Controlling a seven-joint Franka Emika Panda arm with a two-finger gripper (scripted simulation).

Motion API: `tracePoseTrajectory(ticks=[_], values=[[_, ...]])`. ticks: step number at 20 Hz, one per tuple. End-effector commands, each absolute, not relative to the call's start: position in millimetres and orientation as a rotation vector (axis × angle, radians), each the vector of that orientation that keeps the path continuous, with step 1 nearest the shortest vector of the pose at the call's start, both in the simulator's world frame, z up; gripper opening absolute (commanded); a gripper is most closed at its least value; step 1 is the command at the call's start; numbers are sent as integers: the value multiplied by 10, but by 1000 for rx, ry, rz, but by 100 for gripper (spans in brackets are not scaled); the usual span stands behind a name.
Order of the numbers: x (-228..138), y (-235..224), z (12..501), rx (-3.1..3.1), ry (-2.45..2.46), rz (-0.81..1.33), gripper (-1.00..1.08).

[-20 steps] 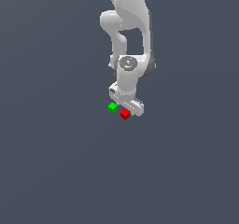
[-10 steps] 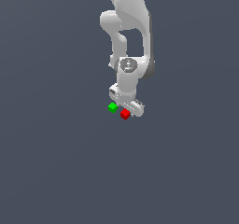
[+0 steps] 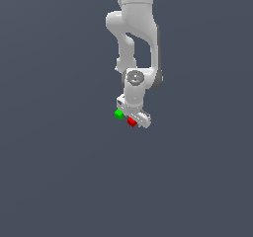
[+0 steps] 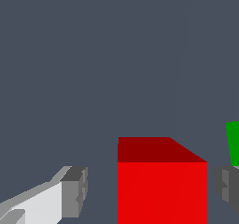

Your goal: Stack the red cube on top of the green cube.

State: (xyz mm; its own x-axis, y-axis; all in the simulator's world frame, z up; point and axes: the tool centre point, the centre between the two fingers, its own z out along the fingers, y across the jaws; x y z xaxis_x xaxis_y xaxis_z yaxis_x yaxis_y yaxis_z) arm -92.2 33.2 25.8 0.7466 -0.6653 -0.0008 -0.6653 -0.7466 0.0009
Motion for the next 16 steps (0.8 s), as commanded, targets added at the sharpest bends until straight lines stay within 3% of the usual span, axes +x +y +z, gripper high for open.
tracePoseTrajectory(ticks=[1,3,4,16], values=[[-916,332,209,2936,-1119,0,100],[-915,333,199,2936,-1119,0,100],[-915,333,199,2936,-1119,0,-100],[-914,338,213,2936,-1118,0,-100]])
